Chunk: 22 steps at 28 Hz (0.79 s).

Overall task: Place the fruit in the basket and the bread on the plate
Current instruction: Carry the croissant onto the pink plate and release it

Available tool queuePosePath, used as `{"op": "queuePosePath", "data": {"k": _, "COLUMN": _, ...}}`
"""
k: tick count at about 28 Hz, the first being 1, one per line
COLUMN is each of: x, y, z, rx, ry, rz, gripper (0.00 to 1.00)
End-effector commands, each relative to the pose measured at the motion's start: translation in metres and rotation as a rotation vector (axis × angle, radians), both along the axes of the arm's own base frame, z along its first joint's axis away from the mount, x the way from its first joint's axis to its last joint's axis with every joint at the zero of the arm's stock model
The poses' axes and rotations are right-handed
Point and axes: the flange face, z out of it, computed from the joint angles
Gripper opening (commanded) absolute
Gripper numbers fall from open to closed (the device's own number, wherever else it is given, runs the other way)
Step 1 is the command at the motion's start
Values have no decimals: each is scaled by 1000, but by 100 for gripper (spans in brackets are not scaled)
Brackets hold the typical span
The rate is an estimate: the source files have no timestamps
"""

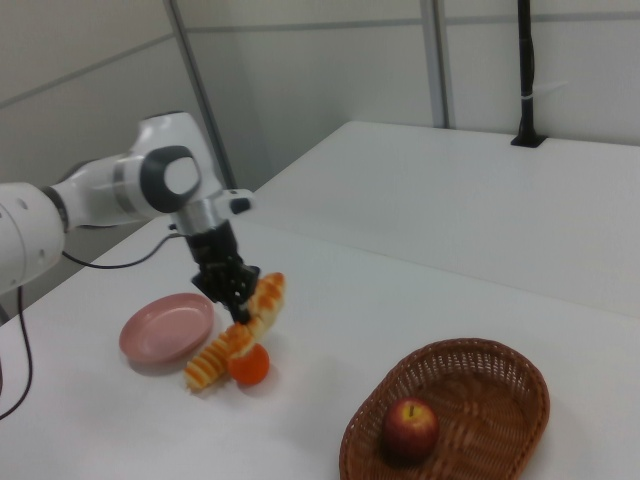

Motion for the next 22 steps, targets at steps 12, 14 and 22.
{"op": "queuePosePath", "data": {"k": 12, "x": -81, "y": 170, "z": -23, "rx": -36, "ry": -36, "rz": 136, "gripper": 0}}
{"op": "queuePosePath", "data": {"k": 14, "x": -82, "y": 178, "z": -27, "rx": -20, "ry": -49, "rz": 150, "gripper": 0}}
{"op": "queuePosePath", "data": {"k": 22, "x": -80, "y": 180, "z": -43, "rx": -32, "ry": -31, "rz": 178, "gripper": 36}}
